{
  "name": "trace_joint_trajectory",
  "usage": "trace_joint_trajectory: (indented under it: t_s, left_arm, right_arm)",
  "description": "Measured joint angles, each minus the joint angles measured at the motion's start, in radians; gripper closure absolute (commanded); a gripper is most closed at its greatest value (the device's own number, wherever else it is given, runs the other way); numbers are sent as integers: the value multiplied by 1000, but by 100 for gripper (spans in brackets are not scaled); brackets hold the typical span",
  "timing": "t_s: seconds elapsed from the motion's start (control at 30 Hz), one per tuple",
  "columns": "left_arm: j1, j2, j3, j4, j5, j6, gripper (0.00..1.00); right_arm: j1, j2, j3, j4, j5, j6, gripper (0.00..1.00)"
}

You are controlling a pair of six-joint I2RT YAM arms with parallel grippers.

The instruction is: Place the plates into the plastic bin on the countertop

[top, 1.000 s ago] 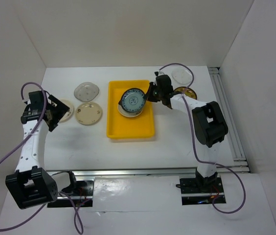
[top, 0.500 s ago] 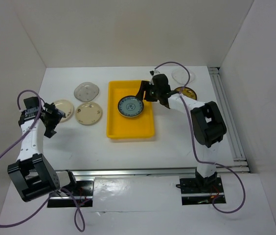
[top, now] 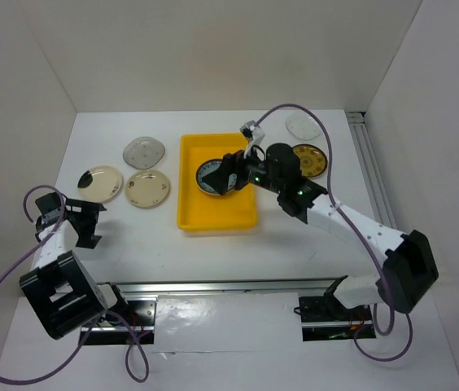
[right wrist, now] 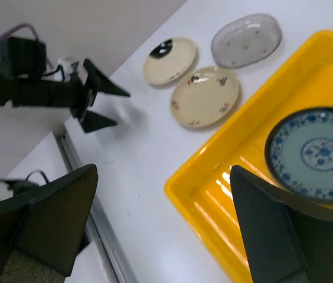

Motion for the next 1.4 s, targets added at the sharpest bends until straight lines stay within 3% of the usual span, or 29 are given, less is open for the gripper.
trace_joint_trajectory:
  t_s: [0.2, 0.37, 0.6, 0.77, 1.17, 1.27, 1.33, 1.37, 1.4]
  left_arm:
    - [5, 135, -53, 202, 60, -95, 0]
    - [11, 201, -50, 331, 78, -159, 3]
    - [-66, 343, 52, 412, 42, -211, 11]
    - [-125, 407, 103, 428, -13, -236, 27]
    - [-164, 423, 116, 412, -108, -317, 37]
    - [-169, 447, 156, 367, -138, -329, 48]
    - [-174, 462, 179, 332, -161, -346, 50]
    - [-177, 467, 191, 315, -171, -345, 66]
    - [-180, 473, 200, 302, -185, -349, 72]
  right_arm:
    - [36, -143, -266, 48, -36, 11, 0]
    - [59, -193, -365, 51, -45, 36, 0]
    - [98, -228, -387, 109, -49, 58, 0]
    - [109, -238, -402, 126, -39, 71, 0]
    - [112, -301, -404, 121, 24, 74, 0]
    - [112, -319, -404, 117, 33, 78, 0]
    - [113, -336, -404, 116, 38, 82, 0]
    - [113, -344, -404, 116, 42, 84, 0]
    - [113, -352, -404, 116, 46, 85, 0]
